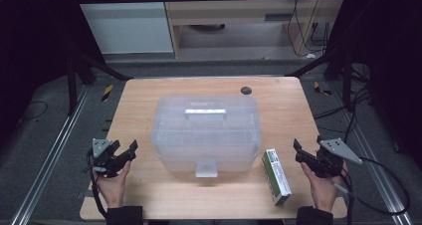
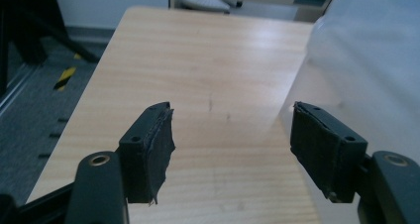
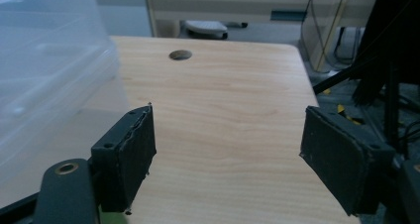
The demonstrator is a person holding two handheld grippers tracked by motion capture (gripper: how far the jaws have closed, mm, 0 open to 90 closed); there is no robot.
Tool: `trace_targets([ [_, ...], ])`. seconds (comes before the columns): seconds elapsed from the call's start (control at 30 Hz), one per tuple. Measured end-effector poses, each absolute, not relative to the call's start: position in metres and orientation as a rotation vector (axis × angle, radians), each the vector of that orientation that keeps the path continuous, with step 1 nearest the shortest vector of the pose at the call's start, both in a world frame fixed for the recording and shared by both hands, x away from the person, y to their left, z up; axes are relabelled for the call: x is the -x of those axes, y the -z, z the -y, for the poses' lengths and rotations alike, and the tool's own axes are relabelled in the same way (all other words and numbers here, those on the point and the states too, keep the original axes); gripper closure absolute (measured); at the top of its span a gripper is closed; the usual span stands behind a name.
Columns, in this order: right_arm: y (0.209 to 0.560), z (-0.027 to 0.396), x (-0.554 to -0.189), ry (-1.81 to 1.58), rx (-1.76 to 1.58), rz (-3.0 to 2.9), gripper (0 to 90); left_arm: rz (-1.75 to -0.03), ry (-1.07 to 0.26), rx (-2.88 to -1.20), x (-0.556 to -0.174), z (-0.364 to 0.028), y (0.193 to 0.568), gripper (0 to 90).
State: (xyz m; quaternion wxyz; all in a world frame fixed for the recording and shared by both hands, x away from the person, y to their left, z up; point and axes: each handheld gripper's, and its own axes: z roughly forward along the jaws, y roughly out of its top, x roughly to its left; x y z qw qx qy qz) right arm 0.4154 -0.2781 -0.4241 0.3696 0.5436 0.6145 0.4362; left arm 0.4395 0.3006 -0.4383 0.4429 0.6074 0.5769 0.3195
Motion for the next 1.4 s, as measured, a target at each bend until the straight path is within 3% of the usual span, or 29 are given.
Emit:
trace_targets([
  [0.3, 0.427, 0.265, -0.405, -1.113, -1.406, -1.704, 17.0, -1.318, -0.826, -1.565, -0.445, -0.299, 0.401, 33.3],
  [0.67, 0.421, 0.257, -0.398, -1.158, -1.377, -1.725, 15.4, -1.133, -0.777, -1.629, -0.447, -0.286, 0.352, 32.8],
  [0.97, 0.421, 0.254, -0.398, -1.167, -1.348, -1.757, 16.4, -1.015, -0.699, -1.705, -0.458, -0.280, 0.329, 32.1],
  [1.4, 0.417, 0.243, -0.401, -1.181, -1.302, -1.831, 16.4, -0.867, -0.657, -1.939, -0.475, -0.239, 0.309, 29.2],
])
